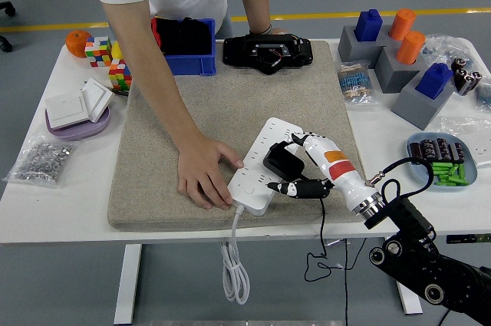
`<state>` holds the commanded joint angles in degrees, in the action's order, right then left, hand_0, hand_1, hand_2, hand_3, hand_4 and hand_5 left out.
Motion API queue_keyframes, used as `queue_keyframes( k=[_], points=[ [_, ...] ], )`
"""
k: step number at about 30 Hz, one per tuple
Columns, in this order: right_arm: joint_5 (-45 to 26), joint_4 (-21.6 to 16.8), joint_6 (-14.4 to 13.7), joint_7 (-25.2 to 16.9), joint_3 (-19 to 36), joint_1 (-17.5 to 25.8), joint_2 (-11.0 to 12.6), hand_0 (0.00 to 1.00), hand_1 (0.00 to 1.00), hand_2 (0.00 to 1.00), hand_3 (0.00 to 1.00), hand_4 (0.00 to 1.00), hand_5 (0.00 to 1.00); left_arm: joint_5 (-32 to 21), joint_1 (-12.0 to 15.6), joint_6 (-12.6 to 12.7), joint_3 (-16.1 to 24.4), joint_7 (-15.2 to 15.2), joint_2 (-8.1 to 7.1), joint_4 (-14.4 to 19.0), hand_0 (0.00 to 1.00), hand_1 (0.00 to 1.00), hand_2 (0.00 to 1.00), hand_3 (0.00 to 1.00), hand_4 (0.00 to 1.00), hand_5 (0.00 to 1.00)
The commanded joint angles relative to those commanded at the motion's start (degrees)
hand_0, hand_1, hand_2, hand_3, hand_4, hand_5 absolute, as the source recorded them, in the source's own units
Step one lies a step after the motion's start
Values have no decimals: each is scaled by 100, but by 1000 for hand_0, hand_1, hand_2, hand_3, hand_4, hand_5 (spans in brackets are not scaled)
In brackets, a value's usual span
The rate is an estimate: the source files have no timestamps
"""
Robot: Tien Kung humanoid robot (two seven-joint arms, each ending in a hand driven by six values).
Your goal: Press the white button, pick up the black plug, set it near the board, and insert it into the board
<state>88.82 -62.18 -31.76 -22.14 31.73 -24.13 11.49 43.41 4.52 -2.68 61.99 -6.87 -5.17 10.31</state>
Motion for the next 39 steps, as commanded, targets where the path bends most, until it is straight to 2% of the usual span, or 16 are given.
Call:
queue_keyframes(
  k=[16,24,31,39],
  points=[
    [14,334,-7,65,-158,-110,-22,749,638,582,587,970,166,15,-11,-1,-15,6,-5,0,705,665,587,676,664,256],
    [35,347,14,111,-251,-184,-29,749,638,582,587,969,166,25,-19,-3,-21,3,-3,0,705,665,586,676,665,258],
    [79,188,-25,111,-338,-286,-74,750,639,580,585,966,166,40,-19,-4,-24,7,-7,0,705,664,586,676,664,256],
    [19,405,-33,103,-483,-414,-133,751,640,580,583,964,168,25,-25,-7,-45,14,-7,0,705,664,586,675,664,256]
  ],
)
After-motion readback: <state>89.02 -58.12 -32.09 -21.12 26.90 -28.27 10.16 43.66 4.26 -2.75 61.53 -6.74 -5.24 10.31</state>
